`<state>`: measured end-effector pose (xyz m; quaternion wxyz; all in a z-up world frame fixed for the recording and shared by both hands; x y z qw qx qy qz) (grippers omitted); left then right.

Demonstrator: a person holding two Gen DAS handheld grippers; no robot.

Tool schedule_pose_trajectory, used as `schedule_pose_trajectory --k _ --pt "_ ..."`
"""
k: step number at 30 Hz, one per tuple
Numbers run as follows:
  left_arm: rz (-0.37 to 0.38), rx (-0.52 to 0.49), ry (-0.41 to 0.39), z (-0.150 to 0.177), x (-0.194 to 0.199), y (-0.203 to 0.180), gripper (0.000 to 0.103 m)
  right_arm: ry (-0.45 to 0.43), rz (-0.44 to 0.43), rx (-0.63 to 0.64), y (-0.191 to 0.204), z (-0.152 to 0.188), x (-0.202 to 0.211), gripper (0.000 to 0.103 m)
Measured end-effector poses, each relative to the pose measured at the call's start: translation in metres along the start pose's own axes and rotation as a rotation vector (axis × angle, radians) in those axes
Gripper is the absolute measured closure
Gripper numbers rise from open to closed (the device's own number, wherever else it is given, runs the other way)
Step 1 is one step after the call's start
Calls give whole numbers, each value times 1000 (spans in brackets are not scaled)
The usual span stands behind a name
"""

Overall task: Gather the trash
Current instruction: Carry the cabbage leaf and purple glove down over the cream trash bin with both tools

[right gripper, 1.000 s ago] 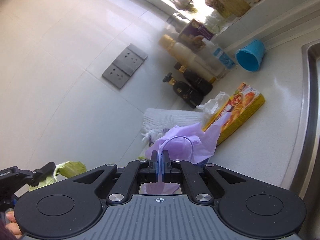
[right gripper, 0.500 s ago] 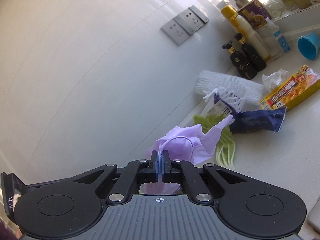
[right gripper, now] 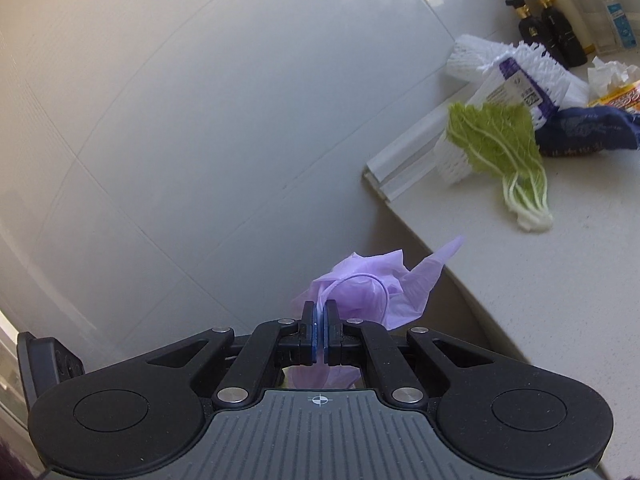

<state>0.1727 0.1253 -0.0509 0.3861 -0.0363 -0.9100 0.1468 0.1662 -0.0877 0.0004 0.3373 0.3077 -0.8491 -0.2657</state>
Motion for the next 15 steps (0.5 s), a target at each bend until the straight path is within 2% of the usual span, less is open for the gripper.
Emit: schedule_pose_trajectory --k 7,15 --pt "-116 -94 47 29 -24 28 100 111 51 52 7 41 -38 100" --pt "-109 -173 57 40 -48 53 100 218 148 152 0 84 -78 100"
Point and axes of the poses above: each gripper's, at about its wrist camera, not at the fingertips, and x roughly against the way its jaws point, y to its left, z to its underside, the point moved 7 cm from there along -x, roughly the way its jaws point, and after that the axes turned 2 degrees about y, right-handed, at the moved point
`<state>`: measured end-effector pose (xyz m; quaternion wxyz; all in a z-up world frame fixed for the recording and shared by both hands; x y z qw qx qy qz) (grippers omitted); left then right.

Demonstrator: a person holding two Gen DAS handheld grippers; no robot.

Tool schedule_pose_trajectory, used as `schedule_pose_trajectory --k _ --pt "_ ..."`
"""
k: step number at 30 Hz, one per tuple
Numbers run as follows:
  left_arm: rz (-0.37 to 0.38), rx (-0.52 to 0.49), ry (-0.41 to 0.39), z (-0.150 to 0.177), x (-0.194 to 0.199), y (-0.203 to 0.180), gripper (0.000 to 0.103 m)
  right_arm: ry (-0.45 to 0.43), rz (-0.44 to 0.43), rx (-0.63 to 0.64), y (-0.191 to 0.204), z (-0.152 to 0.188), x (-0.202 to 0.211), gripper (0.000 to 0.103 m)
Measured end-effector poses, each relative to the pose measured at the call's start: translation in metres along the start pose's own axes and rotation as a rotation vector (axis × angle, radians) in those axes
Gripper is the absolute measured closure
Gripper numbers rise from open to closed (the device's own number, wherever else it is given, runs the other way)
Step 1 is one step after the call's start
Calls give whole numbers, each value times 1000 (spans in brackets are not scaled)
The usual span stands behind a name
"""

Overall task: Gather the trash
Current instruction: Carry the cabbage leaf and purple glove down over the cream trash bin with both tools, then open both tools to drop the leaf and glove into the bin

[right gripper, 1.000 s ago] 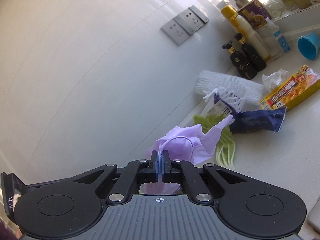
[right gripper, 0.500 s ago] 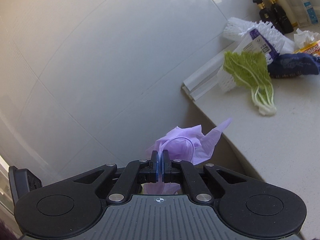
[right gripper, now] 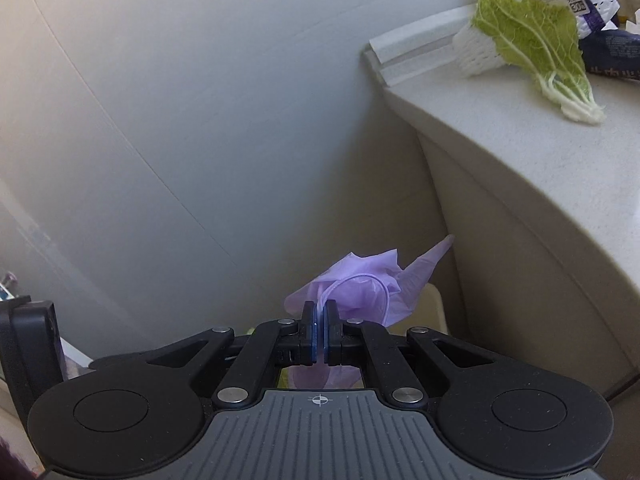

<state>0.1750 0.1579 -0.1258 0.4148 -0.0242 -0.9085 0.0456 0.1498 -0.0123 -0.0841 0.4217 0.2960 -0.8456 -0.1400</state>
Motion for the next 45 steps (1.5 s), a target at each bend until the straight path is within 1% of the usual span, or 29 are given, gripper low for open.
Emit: schedule_pose_trajectory --k 2,7,11,16,19,22,23,27,28,30,31,32,33,34,35,36,37,38,39,40,42,45 --pt "11 -14 0 3 -8 4 100 30 6 12 0 9 -12 100" --pt "31 -45 8 24 -27 15 100 99 10 26 -6 30 -41 100" --pt "43 -54 29 36 -46 21 100 157 27 9 -19 46 -65 100" --pt "47 -47 58 49 -68 33 99 208 46 0 -35 58 -93 100" --pt "47 -21 82 55 -84 37 99 230 62 5 -38 63 -110 100" --pt "32 -16 109 62 -97 39 99 244 75 20 -39 69 -120 100" --pt "33 -13 118 58 -105 35 99 247 80 25 -39 70 -123 100" --pt "27 -6 128 64 -110 35 99 259 107 41 -42 73 -132 100" --pt "27 -3 129 64 -111 35 99 263 117 39 -44 68 -140 100" --pt "26 -1 129 67 -111 36 99 268 129 35 -48 69 -143 97" --pt "24 -3 129 66 -111 35 98 268 134 33 -51 68 -146 94" --pt "19 -7 127 66 -112 34 96 266 137 28 -53 68 -146 93" --pt "14 -8 123 65 -111 34 89 262 142 19 -55 68 -146 93" --pt "8 -9 115 66 -110 34 85 263 136 8 -56 69 -146 92" --pt "5 -12 107 66 -108 35 78 268 130 -5 -58 69 -147 88" --pt "5 -16 104 66 -107 34 72 273 128 -17 -60 69 -147 80" --pt "4 -20 103 67 -107 34 70 274 130 -24 -61 69 -146 74" --pt "2 -24 101 67 -106 33 65 271 129 -29 -62 69 -145 60" --pt "0 -27 100 67 -106 33 60 264 129 -32 -63 69 -145 50" --pt "-3 -30 92 66 -104 33 58 254 126 -33 -61 69 -139 48" --pt "-7 -37 82 66 -102 33 49 248 119 -30 -59 68 -136 47" --pt "-10 -49 77 65 -100 30 45 244 117 -25 -57 67 -133 45"
Point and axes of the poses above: each gripper's, at about its wrist camera, not at the fingertips, and x roughly against the way its jaws point, y to its left, z to its underside, the point moved 7 cm from there along -x, roughly the way its jaws point, and after that the axes turned 2 degrees about y, right-handed, at the moved point
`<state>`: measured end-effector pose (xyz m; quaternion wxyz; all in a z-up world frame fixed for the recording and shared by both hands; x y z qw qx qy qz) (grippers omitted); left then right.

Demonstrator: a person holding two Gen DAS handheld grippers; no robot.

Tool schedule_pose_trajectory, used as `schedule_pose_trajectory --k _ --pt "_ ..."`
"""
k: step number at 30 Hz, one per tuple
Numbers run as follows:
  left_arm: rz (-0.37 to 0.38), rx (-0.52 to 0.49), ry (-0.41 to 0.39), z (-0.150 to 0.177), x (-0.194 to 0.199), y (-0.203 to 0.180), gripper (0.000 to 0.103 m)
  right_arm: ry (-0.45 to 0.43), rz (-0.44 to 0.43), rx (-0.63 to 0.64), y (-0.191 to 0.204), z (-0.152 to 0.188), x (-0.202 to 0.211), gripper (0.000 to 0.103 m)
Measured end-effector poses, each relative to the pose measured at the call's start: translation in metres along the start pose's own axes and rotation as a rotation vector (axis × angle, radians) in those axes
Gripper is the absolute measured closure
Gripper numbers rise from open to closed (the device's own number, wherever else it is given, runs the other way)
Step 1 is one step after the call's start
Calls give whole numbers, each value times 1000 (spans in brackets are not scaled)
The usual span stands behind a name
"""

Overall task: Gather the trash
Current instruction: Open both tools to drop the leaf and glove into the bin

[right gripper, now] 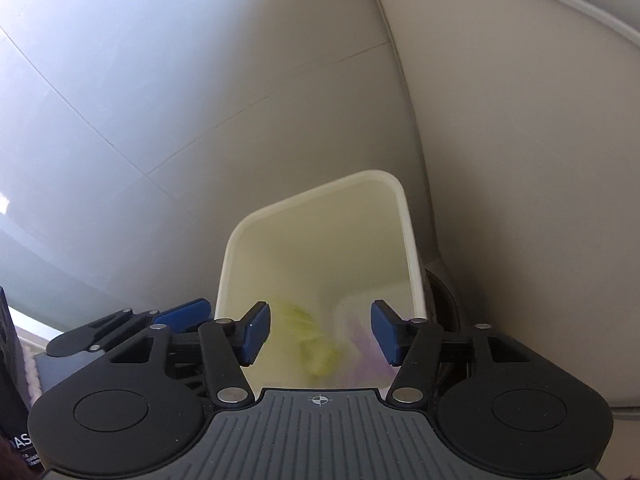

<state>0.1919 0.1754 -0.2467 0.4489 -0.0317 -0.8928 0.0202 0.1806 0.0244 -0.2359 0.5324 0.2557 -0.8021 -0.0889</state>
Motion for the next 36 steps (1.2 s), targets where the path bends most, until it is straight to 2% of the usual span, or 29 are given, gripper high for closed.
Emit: schedule_pose_trajectory --k 3,9,14,17,22,30,36 --pt "0 -13 -9 1 4 -2 39 -8 3 5 1 0 1 44" --pt "3 -11 -15 3 10 -4 36 -19 4 1 2 -2 9 41" --pt "7 -5 -15 11 29 -7 33 -28 0 10 1 -3 17 41" --pt "13 -2 -14 14 40 -7 30 -37 -10 16 3 -6 22 36" --pt "12 10 -12 14 52 -3 23 -52 -21 43 11 -5 41 35" --pt "0 55 -33 12 76 -1 6 -92 -48 126 27 -12 80 24" --pt "-44 62 -29 -7 93 1 3 -148 -51 195 37 -25 119 19"
Point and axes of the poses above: each gripper's, at about its wrist camera, not at the fingertips, and x roughly against the way its jaws point, y to its left, z to its underside, the point moved 7 cm from there along -x, roughly the way its jaws point, and after that the axes turned 2 degrees about y, right-handed, at the moved point
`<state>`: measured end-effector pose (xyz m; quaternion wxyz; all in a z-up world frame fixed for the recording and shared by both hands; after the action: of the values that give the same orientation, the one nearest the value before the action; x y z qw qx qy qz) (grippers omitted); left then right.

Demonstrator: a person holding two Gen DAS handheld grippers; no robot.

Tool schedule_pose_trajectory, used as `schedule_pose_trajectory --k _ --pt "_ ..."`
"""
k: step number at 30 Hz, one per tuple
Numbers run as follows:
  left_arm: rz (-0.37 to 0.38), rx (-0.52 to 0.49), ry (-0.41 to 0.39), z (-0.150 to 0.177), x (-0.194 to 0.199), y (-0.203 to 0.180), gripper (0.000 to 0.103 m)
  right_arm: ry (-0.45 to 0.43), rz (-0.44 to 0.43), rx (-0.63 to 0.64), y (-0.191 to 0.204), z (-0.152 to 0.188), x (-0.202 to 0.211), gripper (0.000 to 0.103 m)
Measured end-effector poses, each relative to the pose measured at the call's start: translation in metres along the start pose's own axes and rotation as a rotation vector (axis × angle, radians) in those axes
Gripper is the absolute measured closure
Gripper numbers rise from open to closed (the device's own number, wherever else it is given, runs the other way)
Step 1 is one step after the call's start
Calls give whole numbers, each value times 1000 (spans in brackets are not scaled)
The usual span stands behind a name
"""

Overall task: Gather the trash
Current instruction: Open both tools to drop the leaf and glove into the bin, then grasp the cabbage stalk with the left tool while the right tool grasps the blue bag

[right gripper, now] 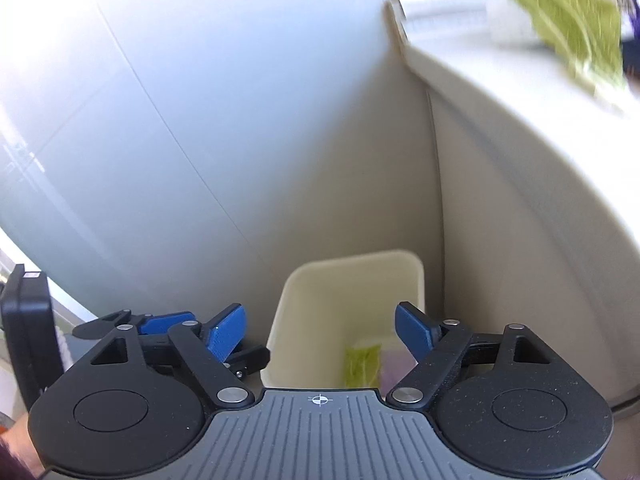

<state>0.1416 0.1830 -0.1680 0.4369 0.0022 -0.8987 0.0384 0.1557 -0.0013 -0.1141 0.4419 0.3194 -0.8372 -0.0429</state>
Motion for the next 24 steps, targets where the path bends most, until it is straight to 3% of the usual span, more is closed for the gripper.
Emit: schedule_pose_trajectory --k 12,24 --pt "5 -80 -106 -66 12 -21 1 -216 76 43 -20 -64 74 8" --pt "120 -164 -214 -133 0 -94 1 -397 292 -73 -112 -116 123 8"
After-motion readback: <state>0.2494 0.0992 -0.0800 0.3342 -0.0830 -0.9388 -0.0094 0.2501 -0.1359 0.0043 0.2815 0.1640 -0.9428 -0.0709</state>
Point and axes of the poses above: each gripper's, at about its wrist camera, not at the fingertips, and x roughly against the way its jaws point, y to its left, z to its underside, the point moved 7 cm from there along -x, roughly the way its jaws point, and after that the axes turned 2 degrees about y, right-handed, at the moved point
